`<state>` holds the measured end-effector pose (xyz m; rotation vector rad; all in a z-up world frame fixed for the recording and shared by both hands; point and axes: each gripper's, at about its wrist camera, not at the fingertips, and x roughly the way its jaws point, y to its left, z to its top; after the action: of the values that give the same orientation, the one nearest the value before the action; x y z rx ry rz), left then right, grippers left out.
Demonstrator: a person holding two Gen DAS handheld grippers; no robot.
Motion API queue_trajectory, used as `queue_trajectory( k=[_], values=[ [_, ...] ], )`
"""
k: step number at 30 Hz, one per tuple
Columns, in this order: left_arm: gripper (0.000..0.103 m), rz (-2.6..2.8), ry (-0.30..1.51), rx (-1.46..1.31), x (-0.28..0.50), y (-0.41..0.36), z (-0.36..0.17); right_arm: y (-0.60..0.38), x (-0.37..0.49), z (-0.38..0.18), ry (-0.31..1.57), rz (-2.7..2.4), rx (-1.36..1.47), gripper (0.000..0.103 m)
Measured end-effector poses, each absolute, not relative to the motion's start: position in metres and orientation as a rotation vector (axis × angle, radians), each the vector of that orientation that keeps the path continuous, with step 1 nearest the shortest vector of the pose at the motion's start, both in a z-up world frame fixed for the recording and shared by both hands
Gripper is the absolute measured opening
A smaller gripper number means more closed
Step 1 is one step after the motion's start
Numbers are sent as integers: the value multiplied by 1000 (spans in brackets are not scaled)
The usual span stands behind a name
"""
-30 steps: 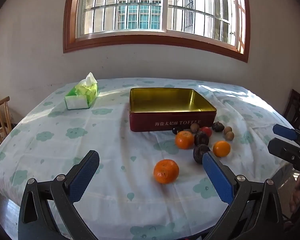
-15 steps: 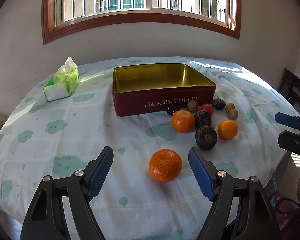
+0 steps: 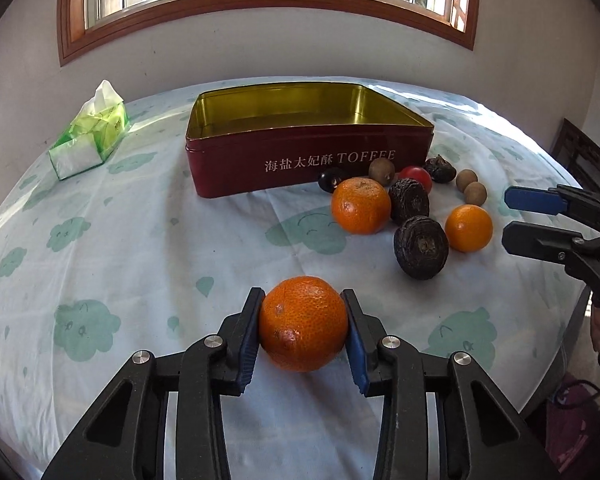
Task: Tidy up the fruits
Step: 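Grasp a tangerine with the left tool while the right tool grasps another tangerine, then carry both tangerines into the red tin and open both tools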
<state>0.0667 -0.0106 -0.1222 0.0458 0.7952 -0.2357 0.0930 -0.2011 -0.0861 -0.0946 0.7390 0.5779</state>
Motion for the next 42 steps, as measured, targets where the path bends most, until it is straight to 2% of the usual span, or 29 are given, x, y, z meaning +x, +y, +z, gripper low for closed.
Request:
queue_trajectory(
  k=[3, 4, 7, 8, 12, 22, 29, 42],
  values=[
    [39, -232, 796, 26, 67, -6, -121, -189, 107, -94, 758, 609, -177, 69],
    [39, -228, 795, 21, 66, -4, -120, -187, 112, -97, 778, 623, -186, 64],
    [39, -223, 785, 5, 64, 2, -115, -184, 125, -109, 860, 658, -195, 35],
    [39, -221, 778, 7, 63, 2, -112, -184, 124, -108, 846, 667, -201, 34],
    [39, -222, 756, -3, 60, 3, -99, -189, 119, -102, 848, 674, -163, 33],
    [39, -216, 679, -49, 63, -5, -52, -203, 89, -42, 687, 688, -9, 33],
    [39, -169, 627, -60, 70, -3, -33, -201, 88, -25, 644, 704, 11, 33],
    [39, -134, 560, -9, 114, -7, -3, -204, 147, -12, 636, 681, 28, 33]
  ],
)
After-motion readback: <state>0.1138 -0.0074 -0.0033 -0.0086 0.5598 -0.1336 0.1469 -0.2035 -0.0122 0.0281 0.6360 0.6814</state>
